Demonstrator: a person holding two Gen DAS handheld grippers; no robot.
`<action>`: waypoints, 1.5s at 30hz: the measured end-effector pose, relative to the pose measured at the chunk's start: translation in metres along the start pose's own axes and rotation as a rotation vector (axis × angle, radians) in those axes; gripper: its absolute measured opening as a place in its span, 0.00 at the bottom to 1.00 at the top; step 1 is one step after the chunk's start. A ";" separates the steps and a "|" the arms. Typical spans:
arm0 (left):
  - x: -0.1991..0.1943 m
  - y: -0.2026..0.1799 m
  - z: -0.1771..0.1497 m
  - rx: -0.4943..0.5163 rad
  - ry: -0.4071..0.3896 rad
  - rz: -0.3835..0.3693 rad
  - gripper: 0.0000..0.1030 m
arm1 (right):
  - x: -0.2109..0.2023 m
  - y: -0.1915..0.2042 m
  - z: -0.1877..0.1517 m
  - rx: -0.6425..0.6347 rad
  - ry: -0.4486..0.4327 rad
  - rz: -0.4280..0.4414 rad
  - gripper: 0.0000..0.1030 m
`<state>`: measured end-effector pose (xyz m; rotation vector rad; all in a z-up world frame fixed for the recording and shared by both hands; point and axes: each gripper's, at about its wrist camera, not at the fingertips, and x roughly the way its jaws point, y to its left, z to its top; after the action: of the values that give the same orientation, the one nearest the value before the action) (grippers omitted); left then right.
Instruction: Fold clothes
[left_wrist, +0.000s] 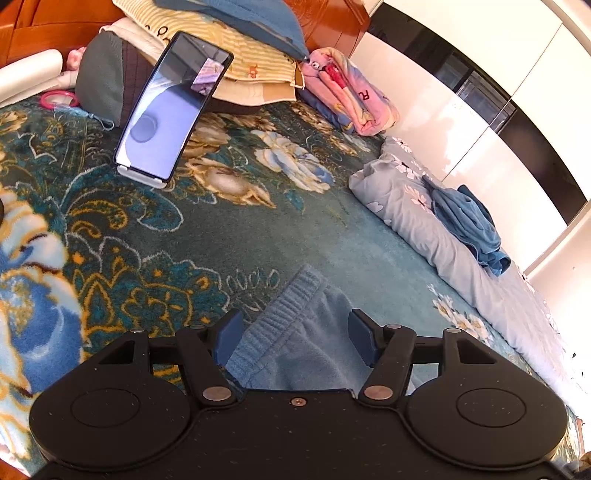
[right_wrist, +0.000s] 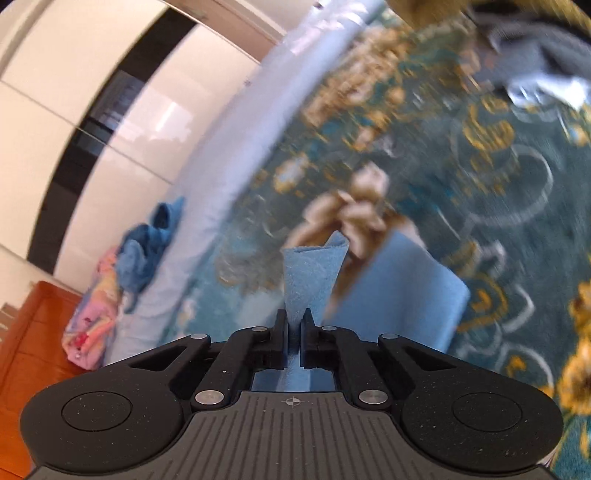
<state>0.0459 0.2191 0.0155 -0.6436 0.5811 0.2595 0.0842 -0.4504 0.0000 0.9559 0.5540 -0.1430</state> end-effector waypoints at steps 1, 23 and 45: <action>-0.002 0.001 0.000 -0.001 -0.006 0.001 0.59 | -0.009 0.009 0.004 -0.025 -0.041 0.034 0.04; 0.000 -0.001 -0.003 0.023 0.001 0.013 0.60 | -0.024 -0.049 -0.010 -0.097 0.001 -0.208 0.26; -0.006 -0.007 -0.002 0.001 -0.016 0.005 0.61 | -0.012 -0.075 -0.023 0.129 -0.094 -0.094 0.07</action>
<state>0.0429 0.2120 0.0213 -0.6388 0.5679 0.2686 0.0384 -0.4764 -0.0591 1.0433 0.5077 -0.3094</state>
